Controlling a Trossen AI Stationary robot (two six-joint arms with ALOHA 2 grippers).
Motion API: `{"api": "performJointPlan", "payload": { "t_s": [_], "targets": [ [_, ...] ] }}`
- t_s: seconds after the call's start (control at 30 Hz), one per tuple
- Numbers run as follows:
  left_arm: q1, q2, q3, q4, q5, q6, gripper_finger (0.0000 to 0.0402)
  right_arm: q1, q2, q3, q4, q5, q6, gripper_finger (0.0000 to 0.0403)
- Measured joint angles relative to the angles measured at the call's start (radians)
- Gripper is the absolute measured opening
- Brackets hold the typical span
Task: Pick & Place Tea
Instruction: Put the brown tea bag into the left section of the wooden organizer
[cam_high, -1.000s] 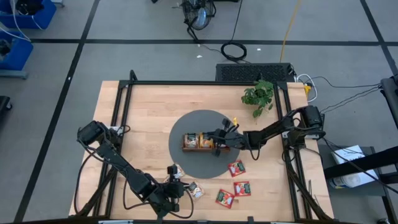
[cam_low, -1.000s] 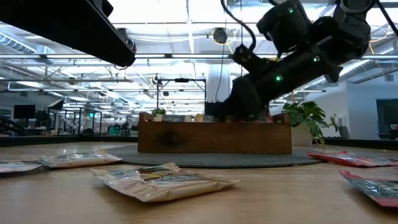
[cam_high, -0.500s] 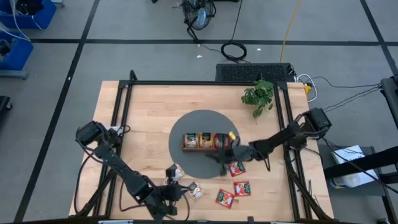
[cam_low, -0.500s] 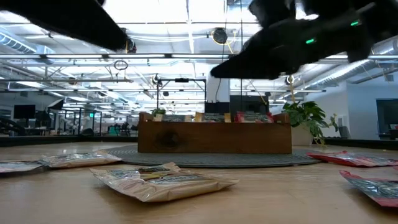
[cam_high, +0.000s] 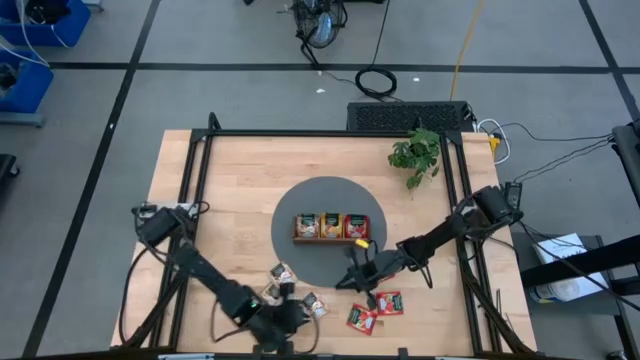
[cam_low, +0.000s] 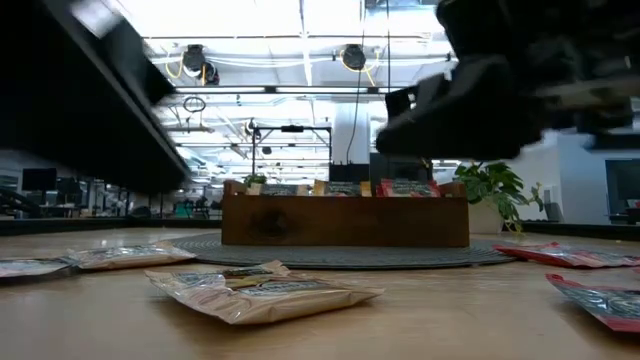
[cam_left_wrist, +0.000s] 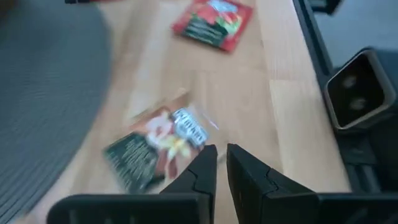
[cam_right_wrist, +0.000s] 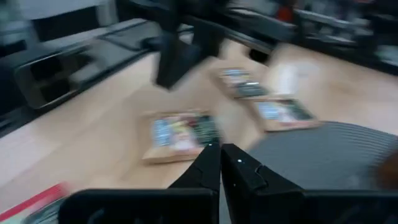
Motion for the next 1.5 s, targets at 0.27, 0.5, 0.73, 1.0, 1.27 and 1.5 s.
{"api": "performJointPlan", "payload": {
  "t_s": [0.27, 0.5, 0.73, 1.0, 1.27, 1.5],
  "targets": [
    [0.063, 0.032, 0.001, -0.001, 0.144, -0.032, 0.0042, -0.005, 0.065, 0.016, 0.044, -0.1, -0.015, 0.0004],
    [0.065, 0.032, 0.002, -0.16, 0.077, -0.181, 0.0042, -0.01, 0.152, 0.09, 0.044, -0.224, -0.013, 0.0004],
    [0.078, 0.032, 0.002, -0.177, 0.047, -0.152, 0.0042, -0.016, 0.217, 0.133, 0.045, -0.166, -0.013, 0.0004],
    [0.077, 0.03, 0.003, -0.291, 0.006, -0.192, 0.0042, -0.029, 0.205, 0.137, 0.045, 0.047, 0.111, 0.0004],
    [0.075, 0.03, 0.003, -0.291, 0.004, -0.194, 0.0042, -0.095, 0.203, 0.136, 0.035, -0.089, 0.41, 0.0004],
    [0.073, 0.03, -0.029, -0.252, -0.01, -0.18, 0.0042, -0.105, 0.121, 0.198, -0.32, -0.165, 0.489, 0.0028]
  ]
}}
